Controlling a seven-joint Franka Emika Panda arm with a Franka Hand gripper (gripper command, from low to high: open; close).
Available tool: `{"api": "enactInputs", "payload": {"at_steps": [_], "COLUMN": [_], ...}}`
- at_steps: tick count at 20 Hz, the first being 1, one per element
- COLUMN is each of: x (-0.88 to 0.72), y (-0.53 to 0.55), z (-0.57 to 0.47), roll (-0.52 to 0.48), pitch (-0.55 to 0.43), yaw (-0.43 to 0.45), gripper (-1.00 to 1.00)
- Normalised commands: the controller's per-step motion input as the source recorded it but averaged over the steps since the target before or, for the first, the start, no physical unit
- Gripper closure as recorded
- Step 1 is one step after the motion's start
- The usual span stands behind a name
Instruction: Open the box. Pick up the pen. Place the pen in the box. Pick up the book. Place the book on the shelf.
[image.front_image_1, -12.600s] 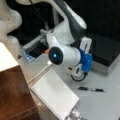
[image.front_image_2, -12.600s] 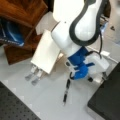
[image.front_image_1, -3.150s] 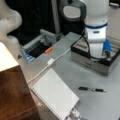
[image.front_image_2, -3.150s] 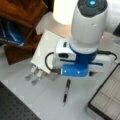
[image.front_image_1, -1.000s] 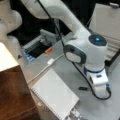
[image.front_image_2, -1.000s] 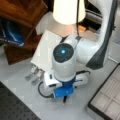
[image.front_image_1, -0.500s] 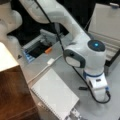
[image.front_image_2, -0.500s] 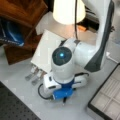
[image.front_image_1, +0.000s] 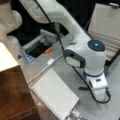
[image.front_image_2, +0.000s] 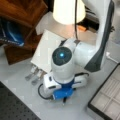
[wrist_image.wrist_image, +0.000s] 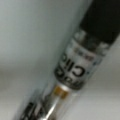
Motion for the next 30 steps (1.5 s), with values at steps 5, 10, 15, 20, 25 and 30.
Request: {"api": "enactInputs", "payload": {"at_steps": [5, 10, 15, 20, 25, 30], "x": [-0.08, -0.05, -0.06, -0.11, -0.19, -0.22], "y": [0.07, 0.11, 0.11, 0.13, 0.15, 0.01], "z": [-0.13, -0.18, -0.2, -0.17, 0.0, 0.25], "roll": [0.046, 0.056, 0.061, 0.067, 0.054, -0.044], "pitch": [0.021, 0.012, 0.025, 0.04, 0.094, 0.052], "yaw": [-0.025, -0.028, -0.025, -0.05, -0.118, -0.176], "gripper": [1.0, 1.0, 1.0, 1.0, 1.0, 1.0]}}
